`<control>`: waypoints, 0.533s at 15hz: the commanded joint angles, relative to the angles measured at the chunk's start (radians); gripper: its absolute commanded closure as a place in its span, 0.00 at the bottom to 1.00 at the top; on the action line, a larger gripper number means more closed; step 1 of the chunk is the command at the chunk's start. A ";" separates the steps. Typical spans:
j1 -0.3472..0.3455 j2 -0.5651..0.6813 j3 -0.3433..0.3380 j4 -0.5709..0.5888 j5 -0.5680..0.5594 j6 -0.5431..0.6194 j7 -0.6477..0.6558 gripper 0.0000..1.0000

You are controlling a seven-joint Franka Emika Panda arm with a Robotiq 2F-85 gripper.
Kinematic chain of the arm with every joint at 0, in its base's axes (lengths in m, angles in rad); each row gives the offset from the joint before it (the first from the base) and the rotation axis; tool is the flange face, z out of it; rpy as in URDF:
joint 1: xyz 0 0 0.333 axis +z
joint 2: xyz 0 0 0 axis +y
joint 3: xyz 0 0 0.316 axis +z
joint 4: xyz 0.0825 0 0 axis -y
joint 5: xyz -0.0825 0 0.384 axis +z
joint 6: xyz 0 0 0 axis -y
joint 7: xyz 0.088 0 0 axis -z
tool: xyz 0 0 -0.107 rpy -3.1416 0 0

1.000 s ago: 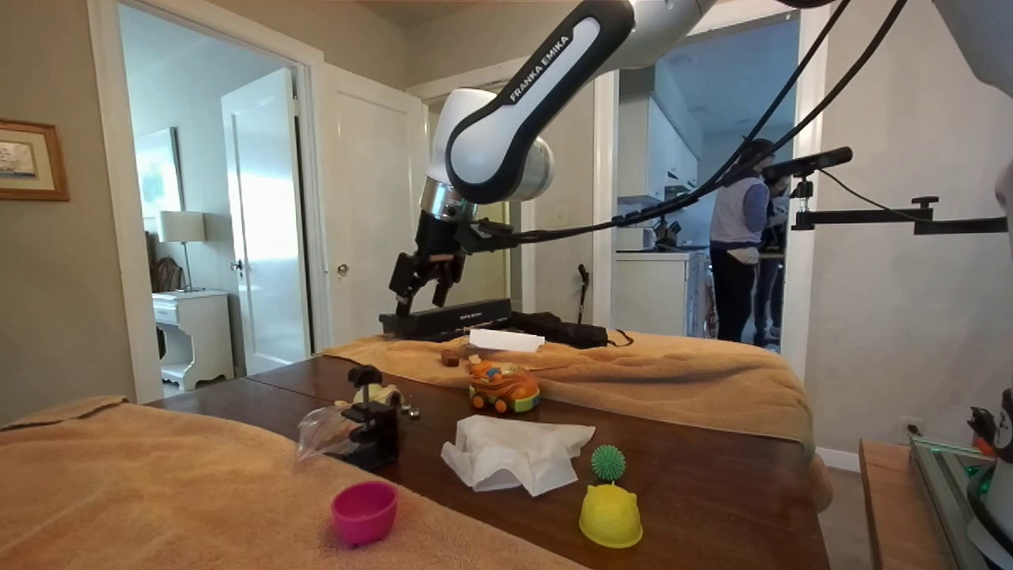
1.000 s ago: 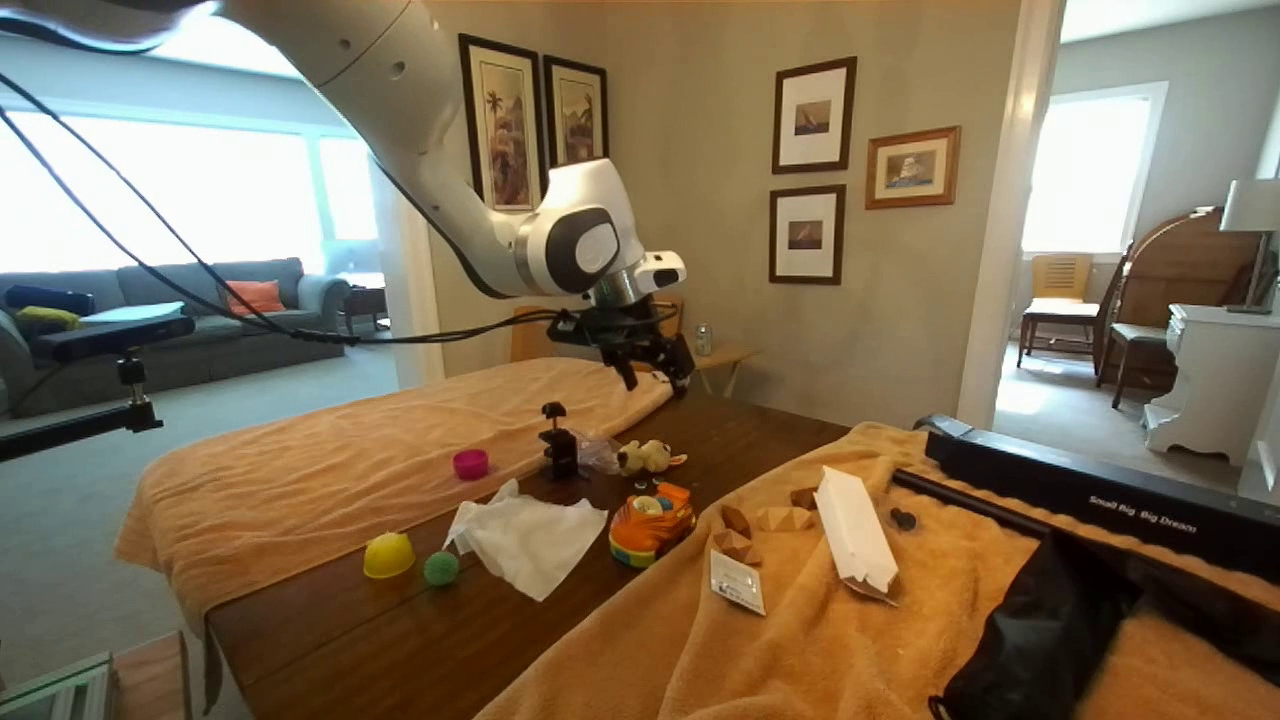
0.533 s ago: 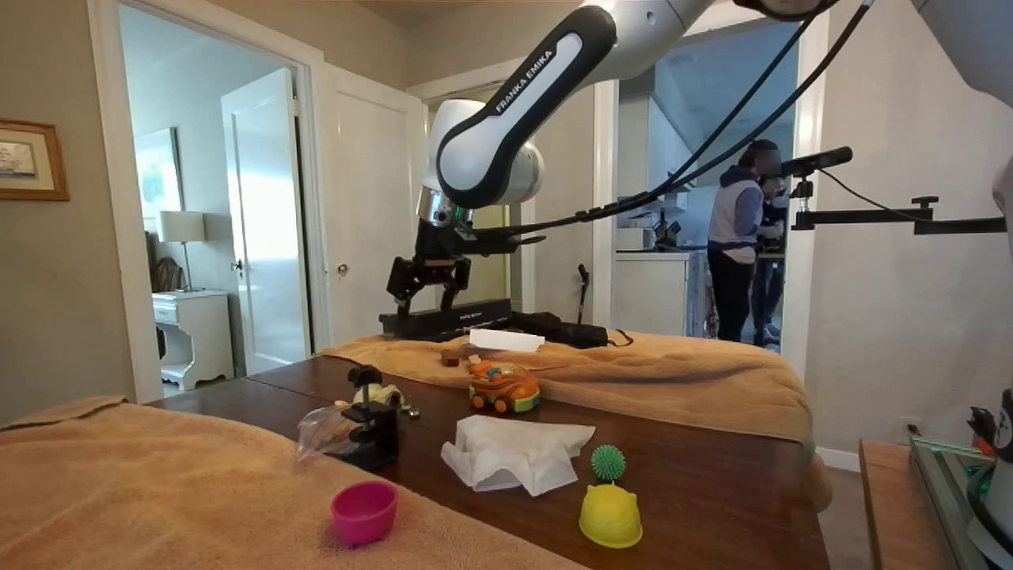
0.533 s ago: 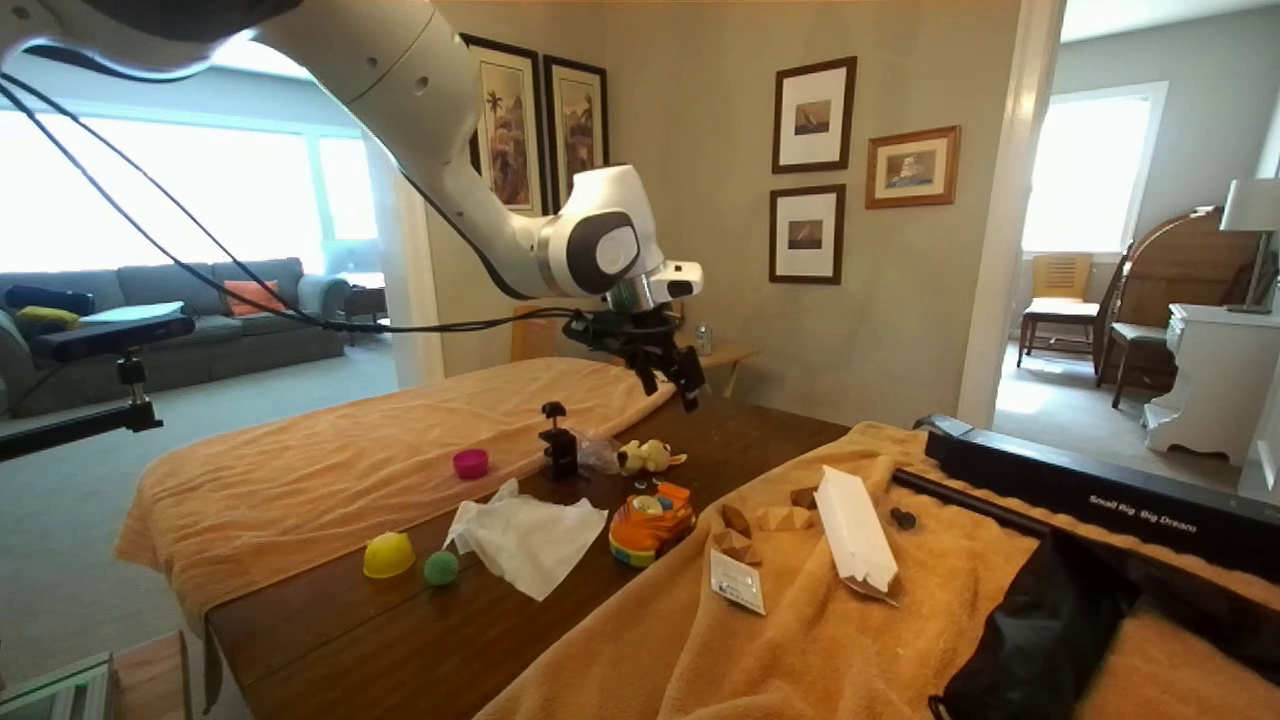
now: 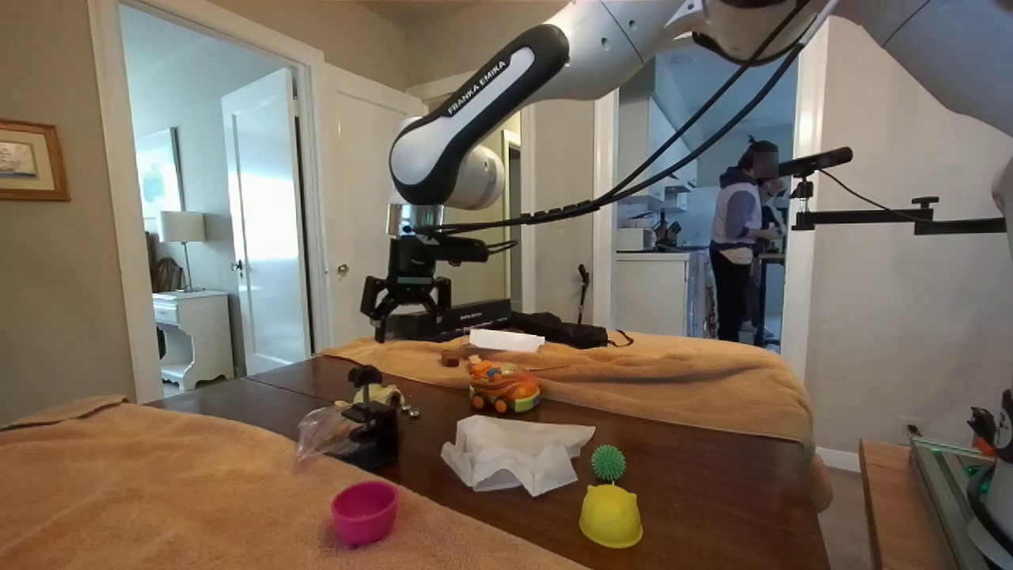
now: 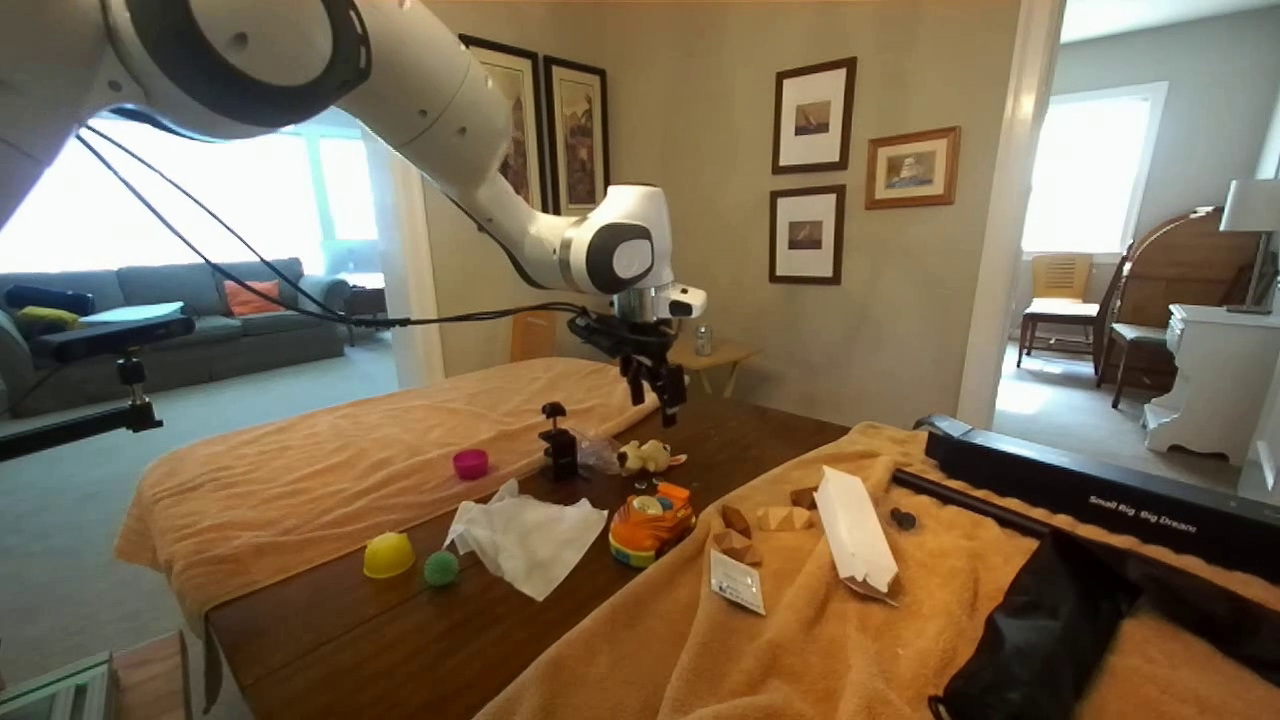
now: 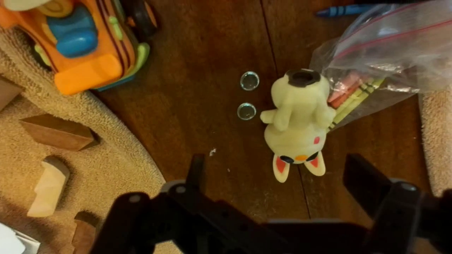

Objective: Touch the yellow toy

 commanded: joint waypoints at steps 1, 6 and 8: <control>0.022 0.120 -0.002 0.184 0.012 -0.115 0.004 0.00; 0.045 0.212 -0.012 0.301 -0.004 -0.191 0.007 0.00; 0.051 0.244 -0.015 0.339 -0.010 -0.204 0.003 0.00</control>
